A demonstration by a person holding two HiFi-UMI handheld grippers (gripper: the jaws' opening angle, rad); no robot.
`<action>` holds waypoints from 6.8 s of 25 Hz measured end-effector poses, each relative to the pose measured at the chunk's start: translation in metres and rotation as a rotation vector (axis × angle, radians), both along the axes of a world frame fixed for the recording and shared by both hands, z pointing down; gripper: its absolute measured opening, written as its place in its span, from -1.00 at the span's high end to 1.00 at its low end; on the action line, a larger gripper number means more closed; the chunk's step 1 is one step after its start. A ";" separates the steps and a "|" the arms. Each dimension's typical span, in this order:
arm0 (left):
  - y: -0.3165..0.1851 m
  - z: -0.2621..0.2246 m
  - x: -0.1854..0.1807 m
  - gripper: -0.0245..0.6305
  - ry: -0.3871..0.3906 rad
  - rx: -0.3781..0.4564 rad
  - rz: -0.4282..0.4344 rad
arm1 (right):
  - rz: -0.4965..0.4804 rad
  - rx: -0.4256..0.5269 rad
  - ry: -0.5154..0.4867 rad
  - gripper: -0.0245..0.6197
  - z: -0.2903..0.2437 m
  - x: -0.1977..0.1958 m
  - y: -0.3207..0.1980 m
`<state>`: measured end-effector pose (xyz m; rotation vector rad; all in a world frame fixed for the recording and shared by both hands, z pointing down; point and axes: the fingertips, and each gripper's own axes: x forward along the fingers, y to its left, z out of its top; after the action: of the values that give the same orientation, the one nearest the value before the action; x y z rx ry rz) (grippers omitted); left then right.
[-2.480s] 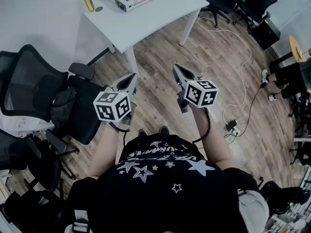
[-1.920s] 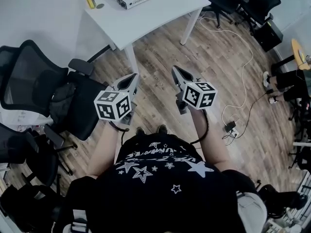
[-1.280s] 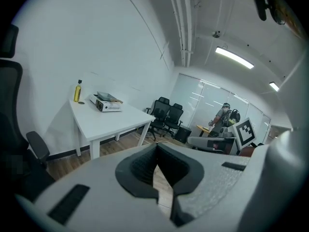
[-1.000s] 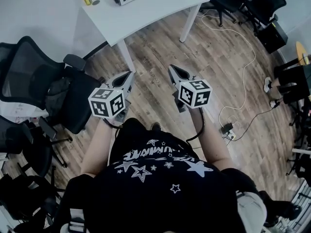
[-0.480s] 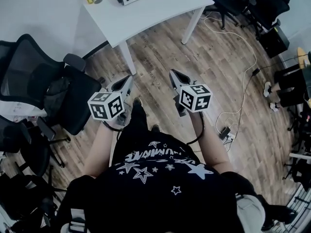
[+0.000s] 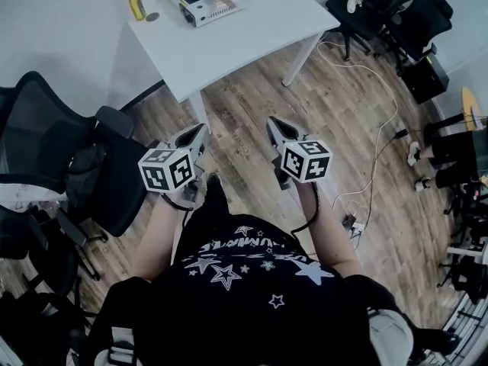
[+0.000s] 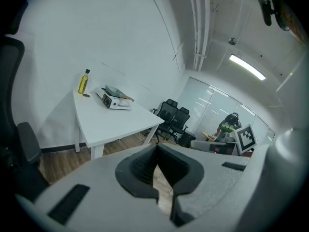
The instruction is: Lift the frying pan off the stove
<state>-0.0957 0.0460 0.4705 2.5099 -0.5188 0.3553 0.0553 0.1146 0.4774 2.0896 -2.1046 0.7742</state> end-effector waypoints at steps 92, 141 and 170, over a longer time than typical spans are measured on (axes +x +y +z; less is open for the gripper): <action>-0.418 0.028 0.327 0.22 0.326 -0.566 -0.257 | -0.434 -0.025 -0.255 0.90 0.010 0.254 -0.512; -0.425 0.045 0.338 0.61 0.354 -0.644 -0.303 | -0.685 -0.318 -0.987 0.56 0.046 0.169 -0.567; -0.356 -0.019 0.266 0.62 0.396 -0.581 -0.085 | -0.613 -0.088 -0.923 0.54 -0.026 0.110 -0.501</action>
<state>0.1703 -0.3097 0.4518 1.9167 -0.3036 -0.0315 0.1649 -0.3861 0.4513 0.9411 -2.7749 1.8689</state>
